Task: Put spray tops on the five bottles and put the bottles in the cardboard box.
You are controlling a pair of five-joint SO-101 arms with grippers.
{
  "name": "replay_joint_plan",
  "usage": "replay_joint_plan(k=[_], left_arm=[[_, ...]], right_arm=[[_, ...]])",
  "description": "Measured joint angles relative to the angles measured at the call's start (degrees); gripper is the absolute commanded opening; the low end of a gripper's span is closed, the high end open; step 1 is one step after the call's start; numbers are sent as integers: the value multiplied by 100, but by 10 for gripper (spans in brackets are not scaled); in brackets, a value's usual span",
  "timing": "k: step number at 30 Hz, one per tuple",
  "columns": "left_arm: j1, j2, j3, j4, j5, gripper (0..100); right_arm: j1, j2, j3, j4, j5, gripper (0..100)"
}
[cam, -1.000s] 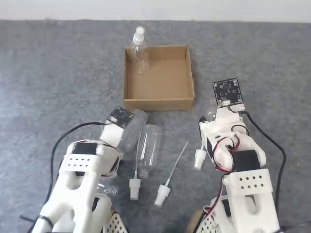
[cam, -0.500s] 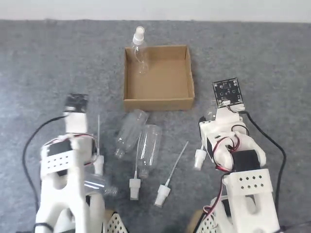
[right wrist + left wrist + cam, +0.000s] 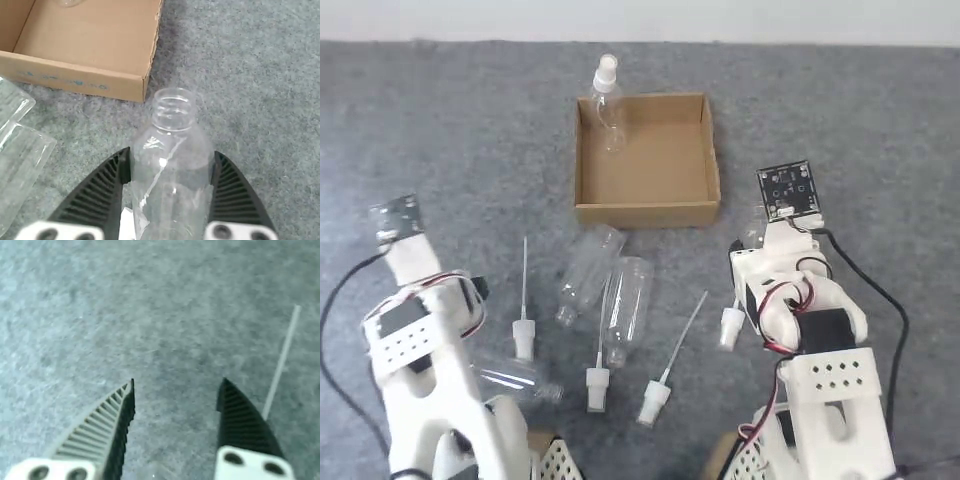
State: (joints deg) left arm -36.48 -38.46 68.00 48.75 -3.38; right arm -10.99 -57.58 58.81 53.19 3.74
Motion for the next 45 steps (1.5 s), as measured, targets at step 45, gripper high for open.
replay_joint_plan(k=[45], left_arm=[[1767,0,-123,1442,-1327,226]], right_arm=[[0,-18,53,-44,0,125]])
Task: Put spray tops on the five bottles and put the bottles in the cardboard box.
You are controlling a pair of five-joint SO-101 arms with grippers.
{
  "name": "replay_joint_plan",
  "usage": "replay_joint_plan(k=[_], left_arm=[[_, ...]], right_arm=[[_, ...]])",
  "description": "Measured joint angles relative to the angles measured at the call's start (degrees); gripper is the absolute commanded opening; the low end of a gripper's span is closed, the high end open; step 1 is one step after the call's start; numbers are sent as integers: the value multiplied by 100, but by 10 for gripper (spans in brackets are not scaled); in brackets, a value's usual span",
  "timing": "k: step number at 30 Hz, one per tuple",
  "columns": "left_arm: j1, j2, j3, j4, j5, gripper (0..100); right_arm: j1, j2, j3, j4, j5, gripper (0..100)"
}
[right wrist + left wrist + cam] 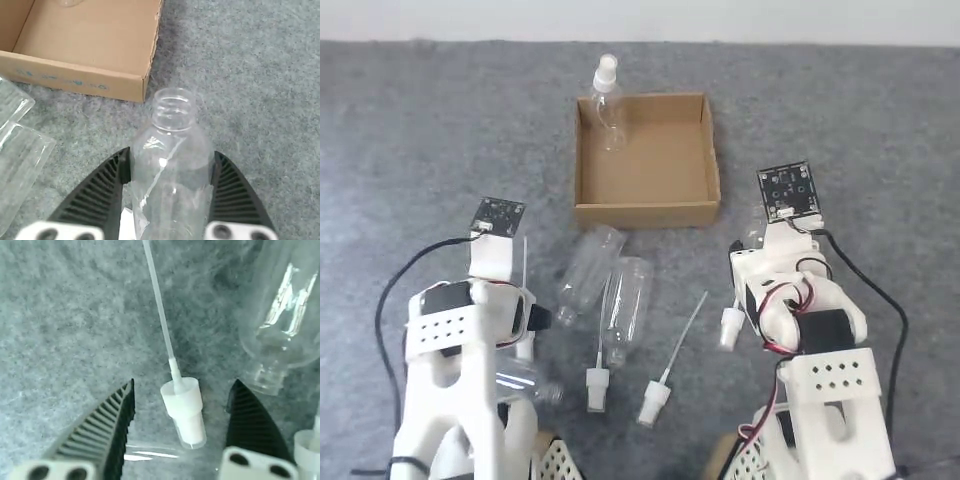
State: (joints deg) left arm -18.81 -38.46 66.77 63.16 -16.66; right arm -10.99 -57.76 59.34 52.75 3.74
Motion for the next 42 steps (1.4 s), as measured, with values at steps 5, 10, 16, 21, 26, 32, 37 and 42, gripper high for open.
replay_joint_plan(k=[5,10,16,21,26,32,37,42], left_arm=[[0,0,0,0,-114,213],[0,0,0,132,-484,212],[0,0,0,141,-624,210],[0,668,-70,141,-695,209],[0,1873,-475,141,-712,161],[53,2453,-800,158,-738,55],[35,2462,-1002,211,-747,40],[0,2470,-1204,193,-369,42]], right_arm=[[0,0,0,0,0,125],[0,0,0,-18,0,125],[0,0,0,-18,0,125],[0,0,0,-18,0,125],[0,0,0,-18,0,125],[0,0,0,-18,0,125],[0,0,0,-18,0,125],[0,0,0,-18,0,125]])
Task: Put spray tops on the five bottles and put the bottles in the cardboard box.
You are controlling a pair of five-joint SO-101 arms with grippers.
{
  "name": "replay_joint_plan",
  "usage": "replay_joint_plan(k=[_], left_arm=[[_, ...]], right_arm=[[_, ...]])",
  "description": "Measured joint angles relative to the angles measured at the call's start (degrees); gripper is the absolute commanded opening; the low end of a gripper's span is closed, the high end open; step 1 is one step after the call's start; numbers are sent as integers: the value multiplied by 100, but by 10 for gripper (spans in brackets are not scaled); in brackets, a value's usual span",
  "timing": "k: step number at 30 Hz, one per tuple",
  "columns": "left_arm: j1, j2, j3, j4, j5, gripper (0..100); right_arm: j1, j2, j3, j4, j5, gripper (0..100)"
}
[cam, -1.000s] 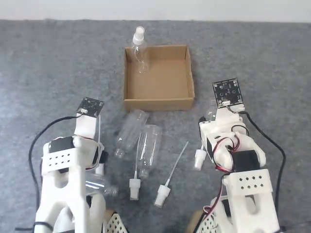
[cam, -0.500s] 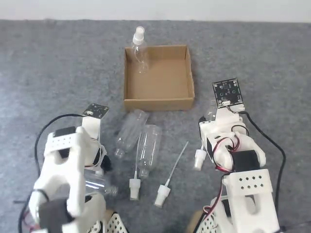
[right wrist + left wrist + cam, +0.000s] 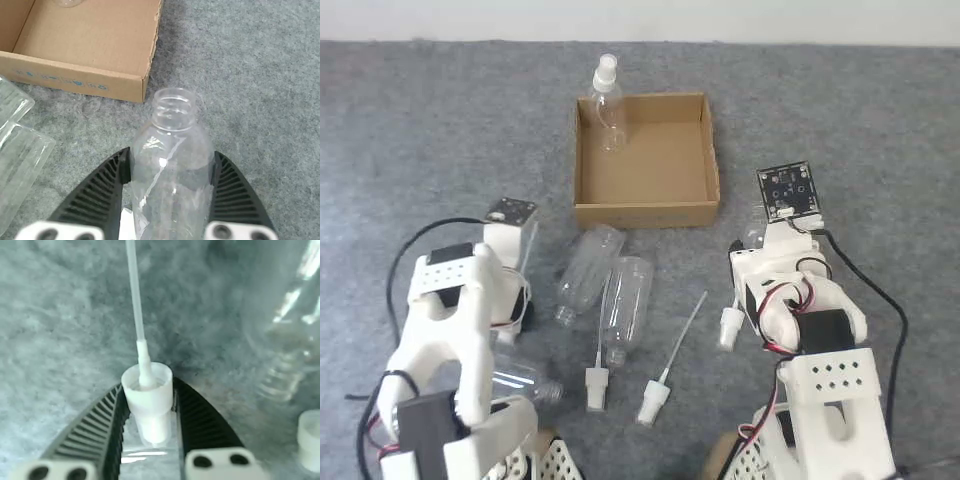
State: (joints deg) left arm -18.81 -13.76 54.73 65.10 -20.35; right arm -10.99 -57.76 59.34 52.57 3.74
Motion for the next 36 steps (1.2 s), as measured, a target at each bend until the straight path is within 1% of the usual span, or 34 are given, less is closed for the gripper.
replay_joint_plan(k=[6,8,10,14,18,24,26,31,36], left_arm=[[0,0,-229,0,747,44],[0,0,-273,0,897,44],[0,0,-273,0,888,44],[0,79,-273,0,413,43],[-79,97,-273,0,-343,42],[-782,105,-914,0,-1547,41],[-923,105,-1055,0,-2110,40],[-1108,105,-1099,0,-3780,40],[-1178,105,-1099,0,-5125,40]], right_arm=[[0,0,0,0,0,125],[0,0,0,0,0,125],[0,0,0,0,0,125],[0,0,0,0,0,125],[0,0,0,0,0,125],[0,0,0,0,0,125],[0,0,0,0,0,125],[0,0,0,0,0,125],[0,0,0,0,0,125]])
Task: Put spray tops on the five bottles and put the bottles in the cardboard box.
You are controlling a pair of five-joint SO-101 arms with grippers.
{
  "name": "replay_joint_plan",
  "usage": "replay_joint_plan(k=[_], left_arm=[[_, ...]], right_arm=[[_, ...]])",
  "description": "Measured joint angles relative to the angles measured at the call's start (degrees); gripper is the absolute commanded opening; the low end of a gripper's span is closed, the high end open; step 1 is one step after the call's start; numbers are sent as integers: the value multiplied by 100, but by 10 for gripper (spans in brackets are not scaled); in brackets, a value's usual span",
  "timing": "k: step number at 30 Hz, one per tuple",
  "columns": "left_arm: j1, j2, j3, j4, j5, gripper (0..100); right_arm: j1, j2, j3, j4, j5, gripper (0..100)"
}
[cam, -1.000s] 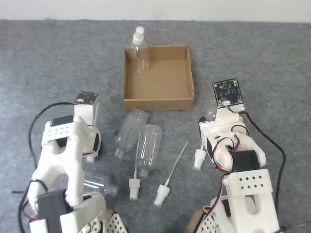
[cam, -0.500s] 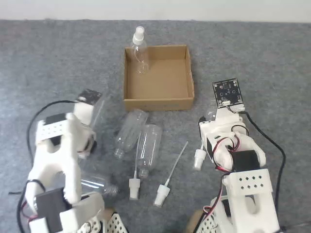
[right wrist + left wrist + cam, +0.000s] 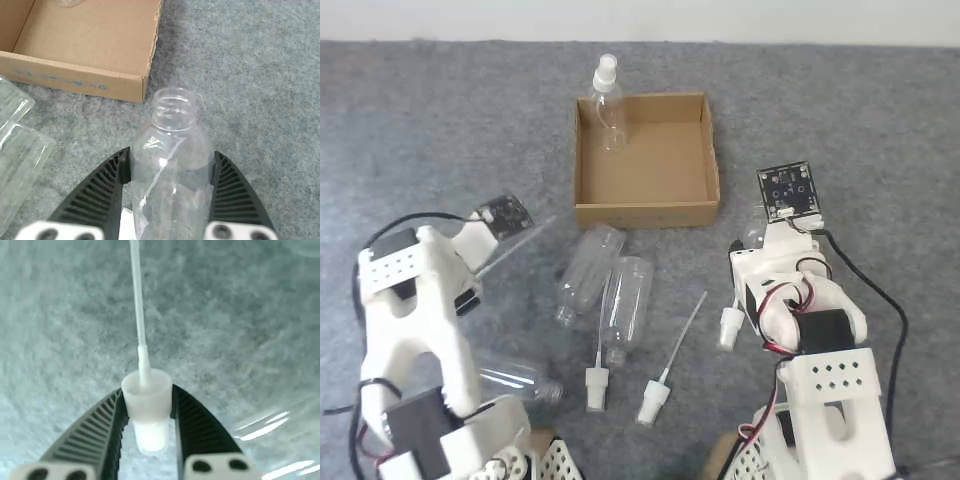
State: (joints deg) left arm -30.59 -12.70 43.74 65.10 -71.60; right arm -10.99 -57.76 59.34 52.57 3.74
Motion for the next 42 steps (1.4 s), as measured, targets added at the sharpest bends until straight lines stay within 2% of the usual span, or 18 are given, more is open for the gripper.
replay_joint_plan(k=[3,7,13,16,26,34,42], left_arm=[[0,0,0,-53,-695,41],[-149,0,185,-870,-1319,44],[-202,0,1055,-2760,-1521,40],[-229,0,1319,-3288,-1521,40],[-229,0,1363,-3481,-1521,46],[-229,0,1363,-3481,-1521,178],[-229,0,1363,-3481,-923,192]], right_arm=[[0,0,0,0,0,125],[0,0,0,0,0,125],[0,0,0,0,0,125],[0,0,0,0,0,125],[0,0,0,0,0,125],[0,0,0,0,0,125],[0,0,0,0,0,125]])
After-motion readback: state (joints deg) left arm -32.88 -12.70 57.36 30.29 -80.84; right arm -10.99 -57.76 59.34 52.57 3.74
